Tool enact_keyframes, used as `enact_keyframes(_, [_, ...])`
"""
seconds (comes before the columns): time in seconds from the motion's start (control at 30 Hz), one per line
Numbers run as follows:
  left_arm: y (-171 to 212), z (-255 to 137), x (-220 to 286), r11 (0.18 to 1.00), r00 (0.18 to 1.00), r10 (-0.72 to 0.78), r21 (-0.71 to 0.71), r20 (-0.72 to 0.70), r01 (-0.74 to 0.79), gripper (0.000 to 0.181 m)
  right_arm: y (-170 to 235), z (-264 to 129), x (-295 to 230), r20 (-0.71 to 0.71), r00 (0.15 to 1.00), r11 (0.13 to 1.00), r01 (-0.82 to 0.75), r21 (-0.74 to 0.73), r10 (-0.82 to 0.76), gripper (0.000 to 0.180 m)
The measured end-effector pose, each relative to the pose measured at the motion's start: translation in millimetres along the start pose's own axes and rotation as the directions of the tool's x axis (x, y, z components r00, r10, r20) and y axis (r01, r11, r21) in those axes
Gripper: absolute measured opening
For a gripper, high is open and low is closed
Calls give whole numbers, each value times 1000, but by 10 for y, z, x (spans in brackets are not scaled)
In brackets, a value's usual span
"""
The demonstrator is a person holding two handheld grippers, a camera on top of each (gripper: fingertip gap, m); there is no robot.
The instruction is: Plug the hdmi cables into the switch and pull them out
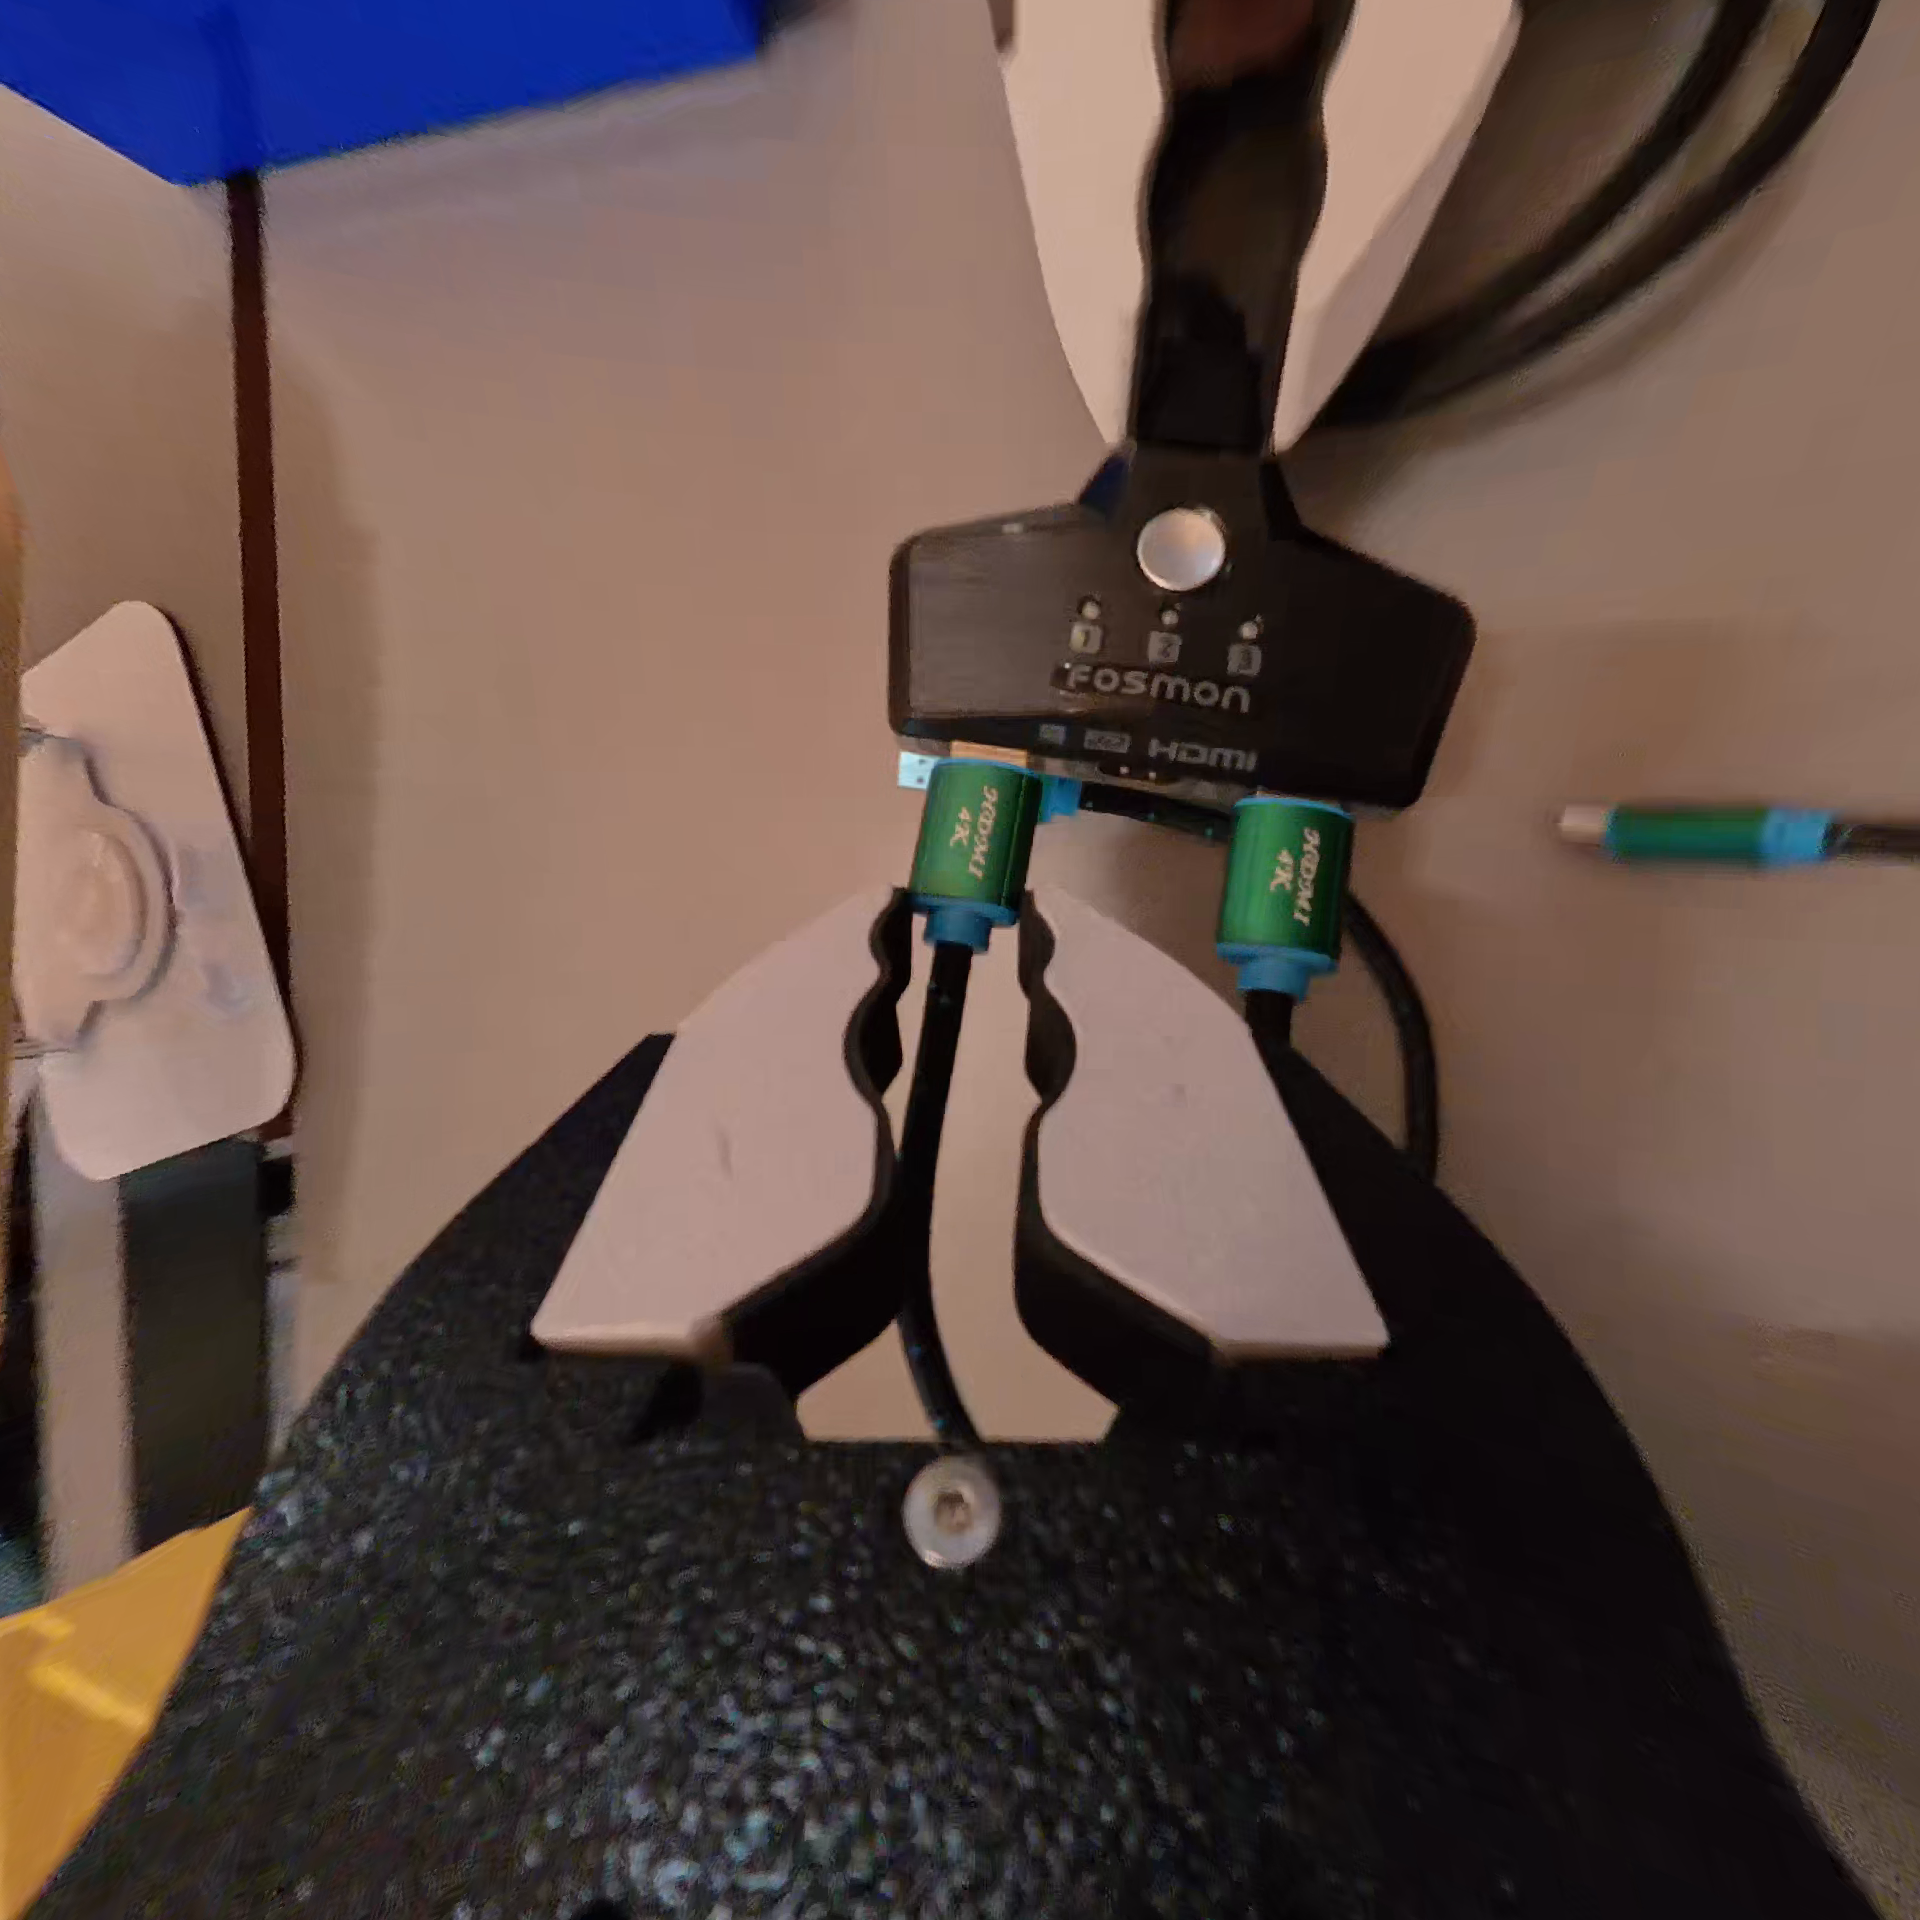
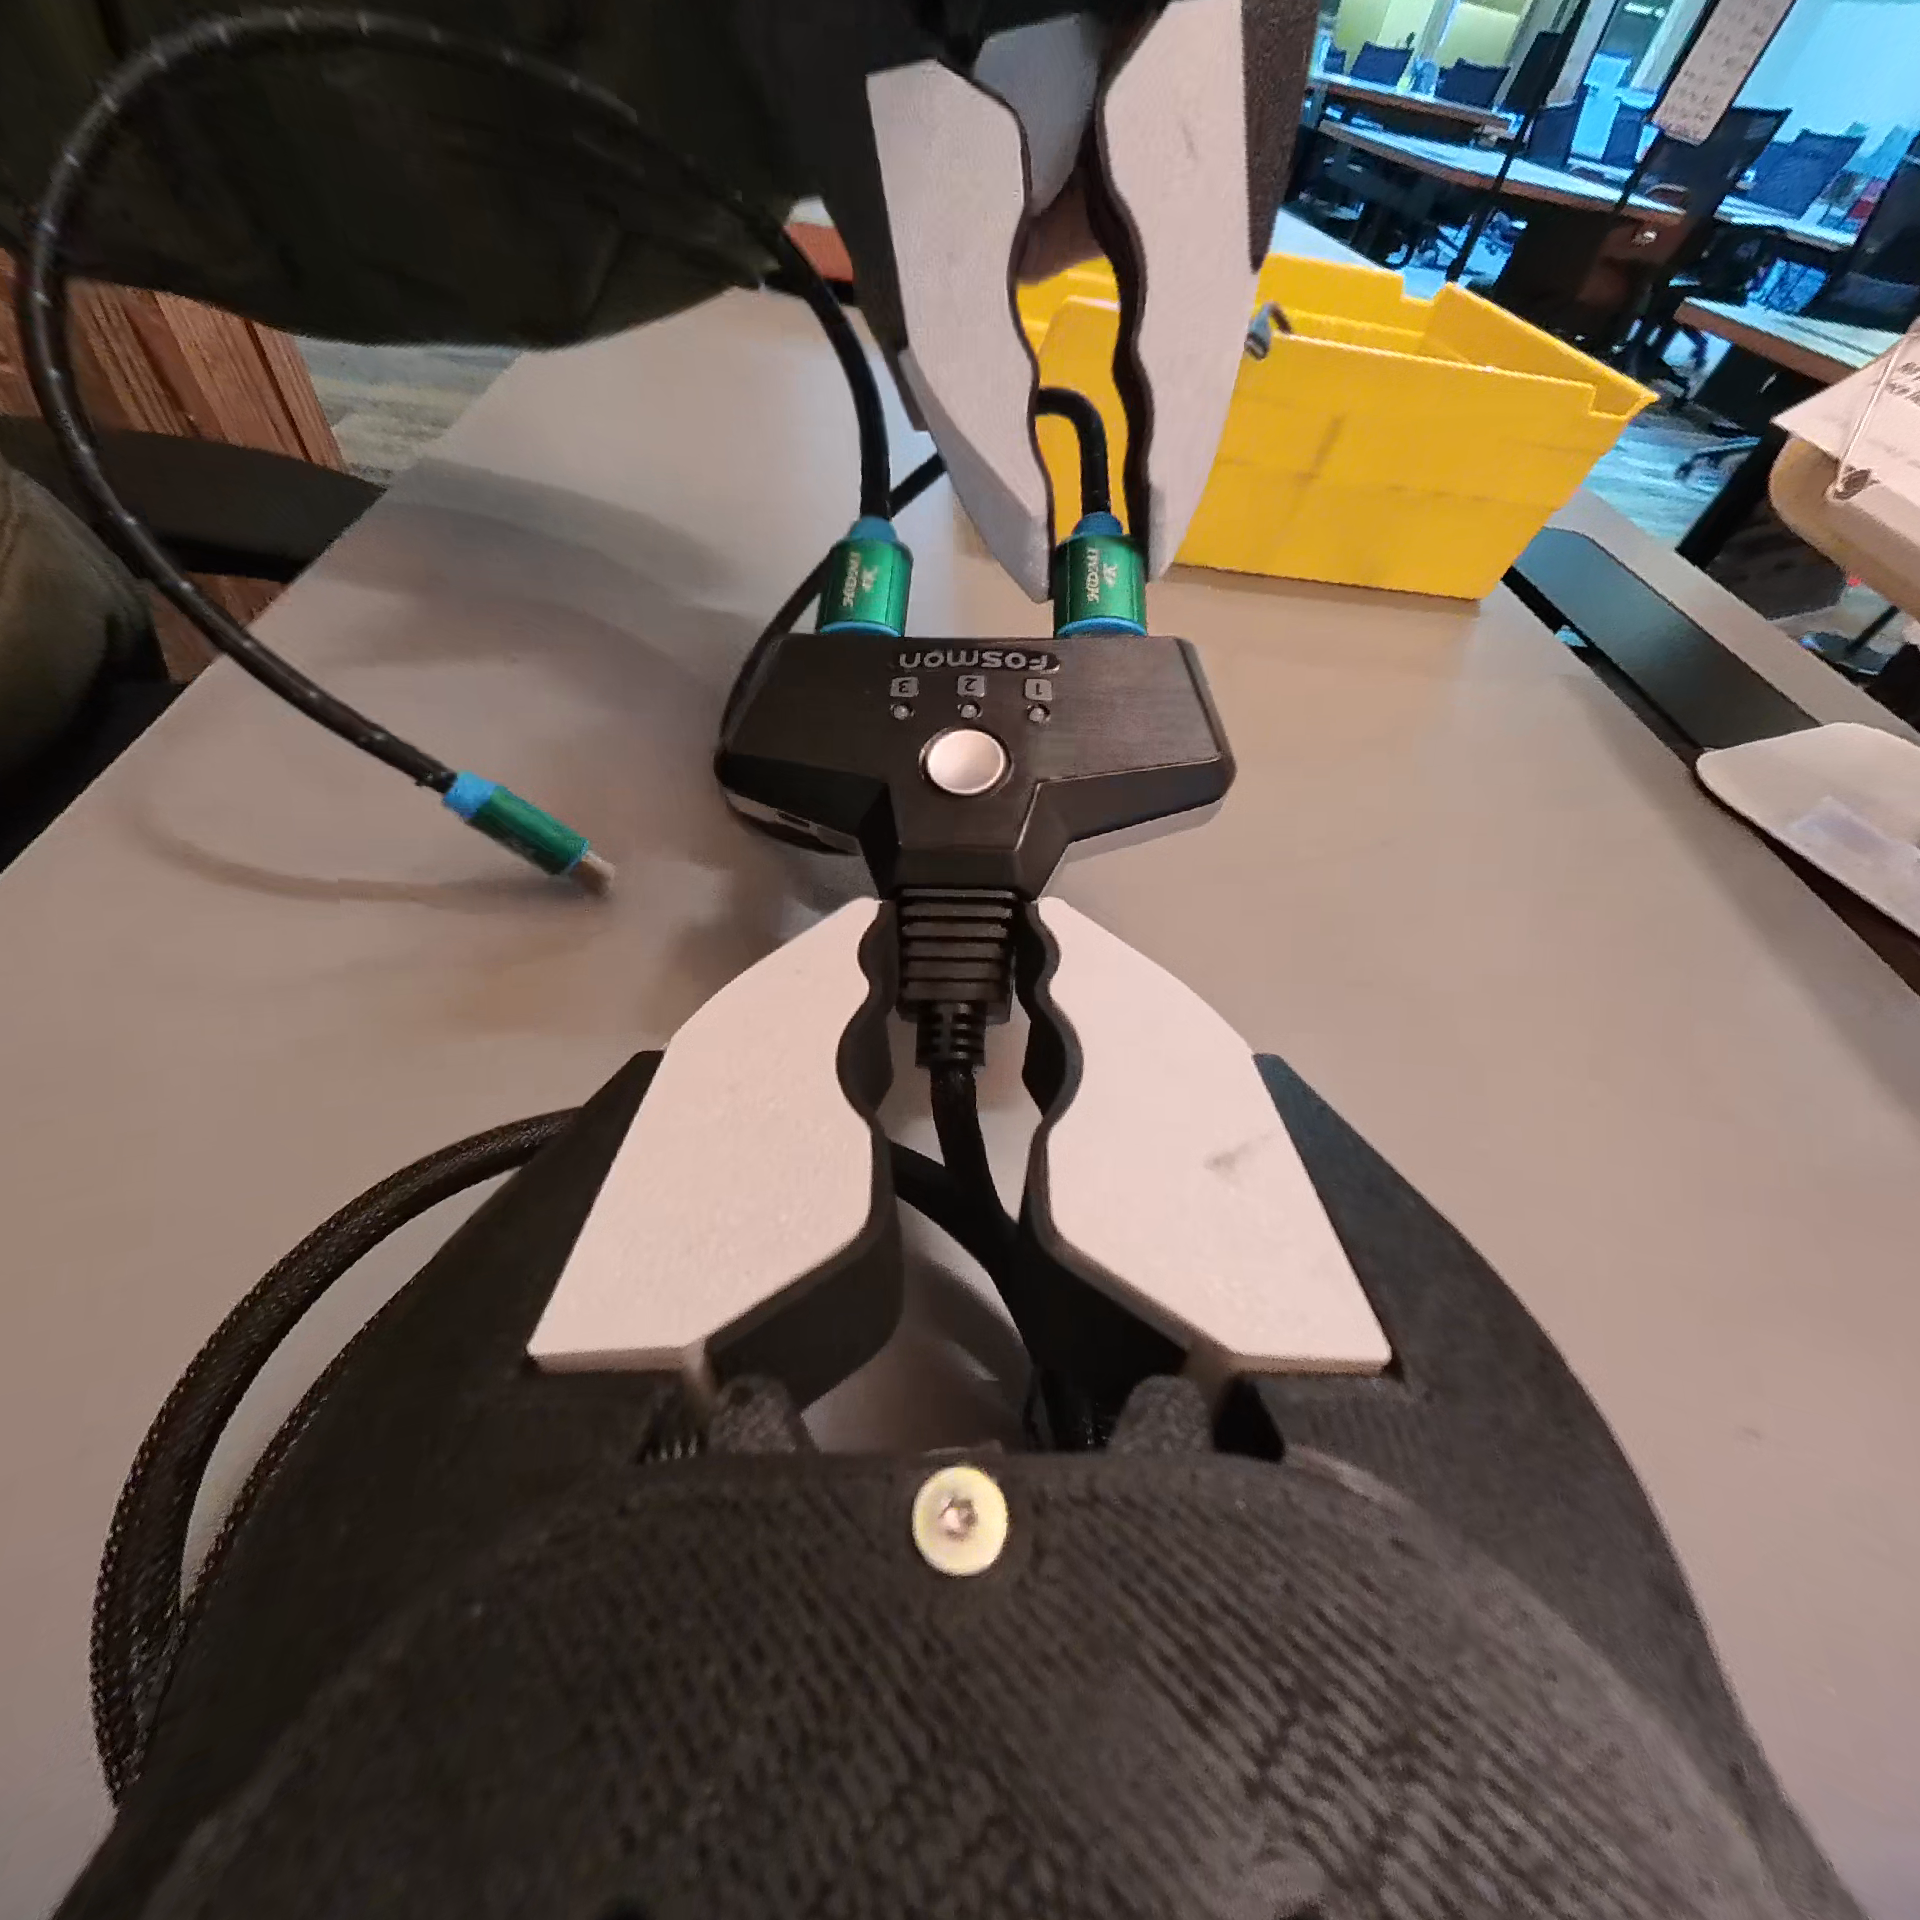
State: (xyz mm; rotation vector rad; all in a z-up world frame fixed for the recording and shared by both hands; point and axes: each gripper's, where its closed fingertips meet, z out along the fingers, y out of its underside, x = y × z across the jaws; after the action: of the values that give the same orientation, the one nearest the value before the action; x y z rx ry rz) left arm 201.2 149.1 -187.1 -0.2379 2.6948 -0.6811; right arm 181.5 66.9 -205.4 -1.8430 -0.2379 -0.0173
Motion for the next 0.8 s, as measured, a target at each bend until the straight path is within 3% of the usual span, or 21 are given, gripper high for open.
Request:
enact_keyframes(0.07, [-21,-8,12,999,1000,-9,36,0,9,18,-4,-7,-12,14,1000,1000,-3,4,3,22])
enact_keyframes(0.2, [73,71,28,998,999,29,-52,19,-28,18,53,39,-34,15,1000,999,19,-45,-18,22])
enact_keyframes(0.33, [1,57,-29,999,998,-38,7,56,38,18,2,-6,8,-2,1000,1000,0,-1,0,21])
enact_keyframes(0.5, [23,40,17,999,1000,7,40,-16,-6,19,5,4,-34,16,1000,1000,22,-3,-22,22])
enact_keyframes(0.67, [-91,-114,107,971,988,-64,220,-144,95,20,-65,-54,-62,34,999,998,26,59,-28,22])
enact_keyframes(0.8, [-52,-110,161,975,988,-41,212,-150,73,19,-39,-32,-102,56,998,999,39,37,-41,22])
